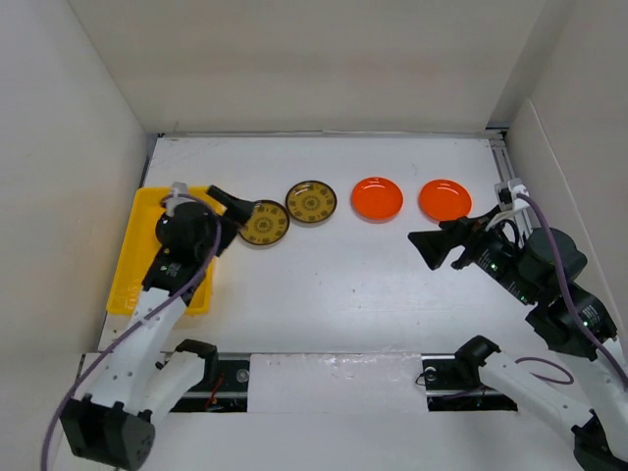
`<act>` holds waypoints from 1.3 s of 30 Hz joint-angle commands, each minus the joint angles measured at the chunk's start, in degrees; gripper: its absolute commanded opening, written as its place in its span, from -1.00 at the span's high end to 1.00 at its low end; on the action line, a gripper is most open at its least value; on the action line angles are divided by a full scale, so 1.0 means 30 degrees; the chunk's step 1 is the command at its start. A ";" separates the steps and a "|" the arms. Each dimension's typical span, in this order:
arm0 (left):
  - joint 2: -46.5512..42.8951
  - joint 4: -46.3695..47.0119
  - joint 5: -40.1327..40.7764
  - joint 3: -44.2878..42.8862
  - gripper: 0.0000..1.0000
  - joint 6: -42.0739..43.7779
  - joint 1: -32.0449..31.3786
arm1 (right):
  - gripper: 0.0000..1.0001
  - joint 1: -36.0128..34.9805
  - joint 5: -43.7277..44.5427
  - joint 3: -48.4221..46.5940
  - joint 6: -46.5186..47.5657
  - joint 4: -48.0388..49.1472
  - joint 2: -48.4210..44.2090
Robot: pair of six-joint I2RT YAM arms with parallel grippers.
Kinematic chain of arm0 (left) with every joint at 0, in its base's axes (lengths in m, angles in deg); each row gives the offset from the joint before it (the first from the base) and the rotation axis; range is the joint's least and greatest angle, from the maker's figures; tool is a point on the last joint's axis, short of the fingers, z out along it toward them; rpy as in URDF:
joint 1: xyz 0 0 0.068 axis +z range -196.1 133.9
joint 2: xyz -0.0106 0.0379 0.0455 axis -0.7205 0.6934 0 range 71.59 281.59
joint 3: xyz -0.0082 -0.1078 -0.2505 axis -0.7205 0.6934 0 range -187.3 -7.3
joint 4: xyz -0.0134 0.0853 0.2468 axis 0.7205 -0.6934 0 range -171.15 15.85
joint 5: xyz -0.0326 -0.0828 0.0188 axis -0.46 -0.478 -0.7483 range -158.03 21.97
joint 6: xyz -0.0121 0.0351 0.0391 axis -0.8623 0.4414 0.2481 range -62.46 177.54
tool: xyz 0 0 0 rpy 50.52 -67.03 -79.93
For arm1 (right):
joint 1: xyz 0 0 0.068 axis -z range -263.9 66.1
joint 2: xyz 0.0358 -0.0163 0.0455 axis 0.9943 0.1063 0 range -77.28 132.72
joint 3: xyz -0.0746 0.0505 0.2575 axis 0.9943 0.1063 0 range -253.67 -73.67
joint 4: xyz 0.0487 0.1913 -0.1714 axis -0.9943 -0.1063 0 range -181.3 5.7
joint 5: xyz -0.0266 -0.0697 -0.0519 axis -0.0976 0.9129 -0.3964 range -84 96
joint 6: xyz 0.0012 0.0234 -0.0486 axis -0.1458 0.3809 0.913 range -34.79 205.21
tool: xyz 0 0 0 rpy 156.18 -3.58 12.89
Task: Place the plates into the plastic bin on the countertop
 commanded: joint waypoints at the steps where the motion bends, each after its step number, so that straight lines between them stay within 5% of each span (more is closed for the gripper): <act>1: 0.1424 0.0367 0.3587 0.1138 -0.99 -0.3376 -0.5275 | -1.00 -0.0122 0.0236 -0.0007 -0.0220 0.1421 0.0342; 4: 0.4844 -0.0303 0.7777 0.0905 -0.99 -0.8053 -1.0144 | -1.00 -0.0122 0.0062 -0.0007 -0.0628 0.1597 0.0343; 6: 0.5728 0.0303 0.7962 0.0905 -0.99 -0.9058 -1.0329 | -1.00 -0.0122 -0.0143 0.0169 -0.0630 0.1597 0.0169; 18: 1.0803 -0.1010 1.1273 -0.0648 -0.99 -1.4723 -0.8985 | -1.00 -0.0122 -0.0584 -0.0007 -0.0632 0.0894 -0.0535; 25: 1.2739 -0.0804 1.0279 -0.0650 -0.93 -1.5745 -0.7196 | -1.00 -0.0122 -0.0760 -0.0417 -0.0251 0.0513 -0.0738; 32: 1.3820 -0.0599 1.0103 -0.0648 -0.51 -1.6422 -0.7196 | -1.00 -0.0122 -0.0584 -0.0593 -0.0073 0.0162 -0.0946; 39: 1.4641 -0.0599 0.9868 -0.0648 0.20 -1.7008 -0.6785 | -1.00 -0.0122 -0.0584 -0.0944 -0.0073 -0.0044 -0.1121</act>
